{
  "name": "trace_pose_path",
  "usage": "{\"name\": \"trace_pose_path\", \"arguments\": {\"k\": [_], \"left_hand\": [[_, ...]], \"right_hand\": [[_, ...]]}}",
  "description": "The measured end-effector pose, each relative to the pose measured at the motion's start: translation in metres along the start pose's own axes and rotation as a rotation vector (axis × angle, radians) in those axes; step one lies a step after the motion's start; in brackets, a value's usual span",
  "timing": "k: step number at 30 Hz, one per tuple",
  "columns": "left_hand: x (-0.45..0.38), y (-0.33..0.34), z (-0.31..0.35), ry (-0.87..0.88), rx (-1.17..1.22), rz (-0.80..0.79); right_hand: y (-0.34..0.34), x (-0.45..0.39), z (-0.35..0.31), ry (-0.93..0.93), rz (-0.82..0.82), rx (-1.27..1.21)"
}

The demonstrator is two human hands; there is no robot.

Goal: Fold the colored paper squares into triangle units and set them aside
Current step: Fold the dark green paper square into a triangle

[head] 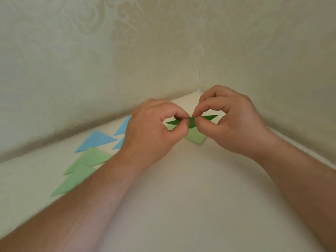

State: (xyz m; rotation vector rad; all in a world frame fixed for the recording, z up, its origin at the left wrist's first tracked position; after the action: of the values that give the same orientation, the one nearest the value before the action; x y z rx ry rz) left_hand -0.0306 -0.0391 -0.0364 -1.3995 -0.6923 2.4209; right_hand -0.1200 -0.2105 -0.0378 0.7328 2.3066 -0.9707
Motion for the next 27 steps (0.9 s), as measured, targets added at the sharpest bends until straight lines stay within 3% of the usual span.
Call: {"name": "trace_pose_path", "arguments": {"k": [27], "left_hand": [[-0.002, -0.005, -0.003, -0.025, -0.012, 0.033]], "right_hand": [[-0.005, -0.004, 0.007, 0.002, 0.01, 0.014]]}}
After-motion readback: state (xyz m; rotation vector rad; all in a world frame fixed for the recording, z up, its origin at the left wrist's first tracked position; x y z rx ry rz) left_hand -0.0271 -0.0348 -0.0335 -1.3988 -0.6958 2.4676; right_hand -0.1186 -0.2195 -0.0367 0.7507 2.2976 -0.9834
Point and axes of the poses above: each hand's wrist, its own x-axis away from the middle knuckle, its own y-axis out of the palm, z = x × y, the point moved 1 cm from there along -x, towards the middle knuckle, and after that the axes turned 6 degrees about z, right-handed, at the moved point
